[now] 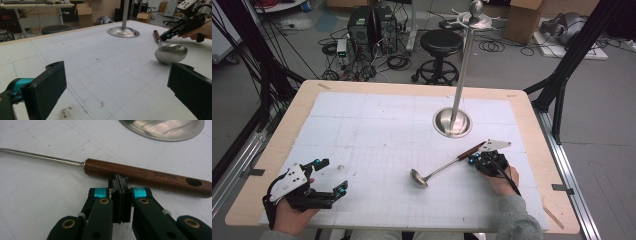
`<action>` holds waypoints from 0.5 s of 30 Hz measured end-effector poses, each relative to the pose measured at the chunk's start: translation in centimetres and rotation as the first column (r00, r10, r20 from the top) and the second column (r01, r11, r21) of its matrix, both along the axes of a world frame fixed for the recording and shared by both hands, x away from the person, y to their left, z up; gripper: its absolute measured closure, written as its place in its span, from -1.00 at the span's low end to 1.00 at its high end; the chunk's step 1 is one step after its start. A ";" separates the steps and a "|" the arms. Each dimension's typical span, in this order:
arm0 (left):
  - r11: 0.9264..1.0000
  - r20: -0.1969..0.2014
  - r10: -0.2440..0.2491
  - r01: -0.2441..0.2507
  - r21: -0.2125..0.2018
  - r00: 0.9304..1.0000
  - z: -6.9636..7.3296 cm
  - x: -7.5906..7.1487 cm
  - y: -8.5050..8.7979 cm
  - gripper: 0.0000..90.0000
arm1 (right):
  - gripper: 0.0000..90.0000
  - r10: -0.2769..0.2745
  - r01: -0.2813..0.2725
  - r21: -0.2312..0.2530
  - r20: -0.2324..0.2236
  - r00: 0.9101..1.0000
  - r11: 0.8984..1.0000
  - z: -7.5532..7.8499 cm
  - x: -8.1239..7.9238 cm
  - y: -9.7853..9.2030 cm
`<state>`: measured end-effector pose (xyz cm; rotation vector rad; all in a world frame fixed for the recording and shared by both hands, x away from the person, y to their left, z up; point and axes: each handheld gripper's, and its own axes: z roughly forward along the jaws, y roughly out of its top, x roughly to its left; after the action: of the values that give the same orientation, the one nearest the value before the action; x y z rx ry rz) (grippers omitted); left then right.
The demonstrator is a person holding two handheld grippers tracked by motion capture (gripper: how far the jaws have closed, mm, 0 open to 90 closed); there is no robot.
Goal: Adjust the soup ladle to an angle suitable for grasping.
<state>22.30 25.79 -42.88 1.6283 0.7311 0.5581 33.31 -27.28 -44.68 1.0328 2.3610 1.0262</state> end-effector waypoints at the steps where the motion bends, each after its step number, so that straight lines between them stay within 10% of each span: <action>1: 1.000 0.001 0.001 -0.001 0.000 1.000 0.0 0.0 0.0 -0.94 | 1.00 -0.004 0.004 0.004 0.001 1.000 1.000 0.0 0.0 0.2; 15: 1.000 0.008 -0.001 0.001 0.004 1.000 0.1 0.0 0.0 -0.94 | 1.00 -0.005 0.005 0.010 0.011 1.000 1.000 0.2 0.3 1.9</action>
<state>22.28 25.79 -42.81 1.6291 0.7231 0.5653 33.66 -25.41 -44.51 1.0331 2.3456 1.0398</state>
